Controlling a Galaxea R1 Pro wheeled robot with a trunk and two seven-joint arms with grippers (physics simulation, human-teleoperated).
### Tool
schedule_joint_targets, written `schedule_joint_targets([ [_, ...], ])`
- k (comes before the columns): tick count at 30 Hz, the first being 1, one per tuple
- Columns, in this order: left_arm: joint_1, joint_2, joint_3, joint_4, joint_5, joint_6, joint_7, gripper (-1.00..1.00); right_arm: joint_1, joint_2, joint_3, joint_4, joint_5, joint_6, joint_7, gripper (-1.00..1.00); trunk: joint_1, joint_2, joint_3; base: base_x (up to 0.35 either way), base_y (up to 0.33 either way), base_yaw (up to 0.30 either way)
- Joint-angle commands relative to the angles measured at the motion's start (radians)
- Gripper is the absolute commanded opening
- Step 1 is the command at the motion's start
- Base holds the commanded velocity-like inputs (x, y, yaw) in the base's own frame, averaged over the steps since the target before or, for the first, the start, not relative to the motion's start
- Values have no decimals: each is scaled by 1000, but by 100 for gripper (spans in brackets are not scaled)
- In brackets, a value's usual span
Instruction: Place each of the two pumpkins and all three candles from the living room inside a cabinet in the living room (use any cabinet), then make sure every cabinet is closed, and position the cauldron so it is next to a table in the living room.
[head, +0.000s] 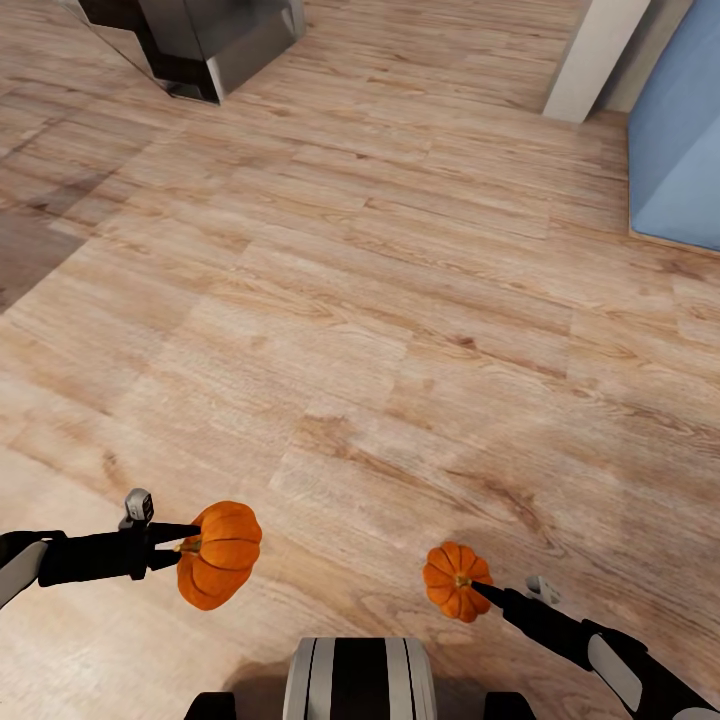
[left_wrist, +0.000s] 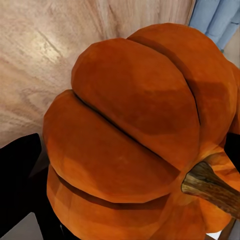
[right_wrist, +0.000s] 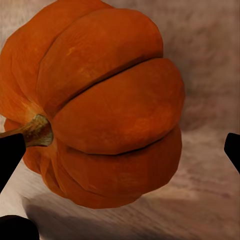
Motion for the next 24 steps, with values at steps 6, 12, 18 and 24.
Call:
schedule_joint_targets([
  [6,-1,1,-4,1,5,6,-2,-100,0,-1,4,0,-9,7,-1,100,1,-1,-12,0,0,0],
  [12,-1,1,-4,1,5,6,-2,-100,0,-1,4,0,-8,7,-1,100,2,-1,-20,0,0,0],
  [18,-1,1,-4,1,5,6,-3,-100,0,-1,4,-1,-7,7,-1,100,2,-1,-20,0,0,0],
  [24,-1,1,-4,1,5,5,-2,-100,0,-1,4,-1,-7,7,-1,100,2,-1,-20,38,20,0],
])
